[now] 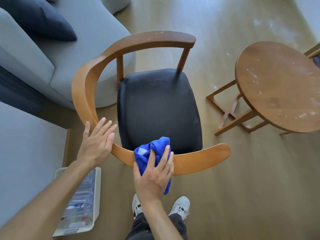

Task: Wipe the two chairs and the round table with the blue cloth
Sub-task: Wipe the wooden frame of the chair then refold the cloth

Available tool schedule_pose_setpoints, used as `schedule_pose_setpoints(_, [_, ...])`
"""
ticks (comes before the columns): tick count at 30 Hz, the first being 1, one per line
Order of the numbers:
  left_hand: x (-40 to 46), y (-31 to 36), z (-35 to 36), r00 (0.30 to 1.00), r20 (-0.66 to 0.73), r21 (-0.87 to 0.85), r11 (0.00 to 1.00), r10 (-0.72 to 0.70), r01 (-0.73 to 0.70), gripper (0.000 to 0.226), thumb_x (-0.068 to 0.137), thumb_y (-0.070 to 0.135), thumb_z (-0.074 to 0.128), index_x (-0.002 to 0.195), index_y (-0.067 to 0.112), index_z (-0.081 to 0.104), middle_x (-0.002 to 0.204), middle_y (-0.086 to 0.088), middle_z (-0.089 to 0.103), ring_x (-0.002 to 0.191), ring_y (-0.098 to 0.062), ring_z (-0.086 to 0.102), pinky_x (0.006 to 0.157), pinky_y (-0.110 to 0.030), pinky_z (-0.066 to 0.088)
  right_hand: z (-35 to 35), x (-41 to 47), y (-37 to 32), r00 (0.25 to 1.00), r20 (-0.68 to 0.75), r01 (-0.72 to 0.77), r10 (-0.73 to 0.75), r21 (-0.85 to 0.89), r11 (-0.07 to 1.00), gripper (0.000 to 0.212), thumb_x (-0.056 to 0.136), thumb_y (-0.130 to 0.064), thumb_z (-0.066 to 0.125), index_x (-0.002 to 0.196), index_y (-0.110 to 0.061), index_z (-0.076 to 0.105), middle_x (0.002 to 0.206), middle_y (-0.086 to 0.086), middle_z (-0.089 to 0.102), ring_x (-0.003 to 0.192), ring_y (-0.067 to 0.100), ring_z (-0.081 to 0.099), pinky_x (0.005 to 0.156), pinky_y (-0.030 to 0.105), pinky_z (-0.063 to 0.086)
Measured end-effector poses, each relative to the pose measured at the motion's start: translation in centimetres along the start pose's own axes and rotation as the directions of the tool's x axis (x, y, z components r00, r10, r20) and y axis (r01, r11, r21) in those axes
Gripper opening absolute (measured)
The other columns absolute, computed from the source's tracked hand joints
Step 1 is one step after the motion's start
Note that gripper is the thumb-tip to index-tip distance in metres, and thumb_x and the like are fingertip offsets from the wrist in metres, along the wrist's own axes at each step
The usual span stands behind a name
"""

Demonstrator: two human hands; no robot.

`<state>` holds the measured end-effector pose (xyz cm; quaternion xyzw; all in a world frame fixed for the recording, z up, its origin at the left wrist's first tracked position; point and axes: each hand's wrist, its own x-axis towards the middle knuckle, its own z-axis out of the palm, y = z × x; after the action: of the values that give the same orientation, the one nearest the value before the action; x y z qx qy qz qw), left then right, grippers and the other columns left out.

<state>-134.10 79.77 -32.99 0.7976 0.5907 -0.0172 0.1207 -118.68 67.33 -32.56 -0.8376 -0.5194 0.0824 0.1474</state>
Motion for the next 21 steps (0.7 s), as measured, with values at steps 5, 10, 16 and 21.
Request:
schedule_pose_setpoints(5, [0.2,0.2,0.4,0.996,-0.053,-0.176,0.982,-0.077,0.067,0.063,0.095,0.04,0.009,0.142,0.021,0.047,0.151,0.007,0.04,0.145,-0.002,0.013,0.111,-0.022,-0.025,1.7,-1.3,-2.6,0.967,-0.057,0.246,-0.247,-0.02,0.969,0.032,0.091,-0.045,0.057,0.119,-0.031,0.064,0.144,0.021,0.044,0.132,0.042,0.043,0.101,0.051,0.045])
schedule_pose_setpoints(10, [0.1,-0.2,0.8,0.997,-0.05,-0.093,0.994,-0.054,0.049,0.067,0.095,0.044,0.007,0.141,0.02,0.048,0.153,0.007,0.037,0.145,-0.004,0.015,0.114,-0.027,-0.022,0.7,1.0,1.0,0.888,-0.129,0.446,-0.441,0.019,0.895,0.005,0.088,-0.027,0.068,0.09,-0.029,0.072,0.127,0.018,0.062,0.112,0.036,0.062,0.082,0.04,0.053])
schedule_pose_setpoints(16, [-0.1,-0.1,0.8,0.999,-0.043,-0.001,1.0,-0.018,0.018,0.066,0.097,0.042,0.006,0.14,0.017,0.05,0.154,0.002,0.035,0.148,-0.013,0.013,0.119,-0.044,-0.013,-4.2,4.3,14.3,0.905,-0.164,0.409,-0.393,0.082,0.909,0.021,0.076,-0.015,0.069,0.095,-0.015,0.077,0.129,0.026,0.055,0.115,0.042,0.058,0.088,0.046,0.05])
schedule_pose_setpoints(21, [-0.2,-0.1,1.0,1.0,-0.024,0.037,0.999,0.011,-0.011,0.073,0.097,0.048,0.0,0.141,0.018,0.049,0.155,-0.001,0.033,0.149,-0.018,0.012,0.118,-0.048,-0.013,-6.5,8.7,20.2,0.972,-0.217,-0.066,0.094,0.133,0.989,0.043,0.074,-0.003,0.078,0.115,-0.009,0.069,0.143,0.023,0.043,0.127,0.041,0.046,0.098,0.056,0.044])
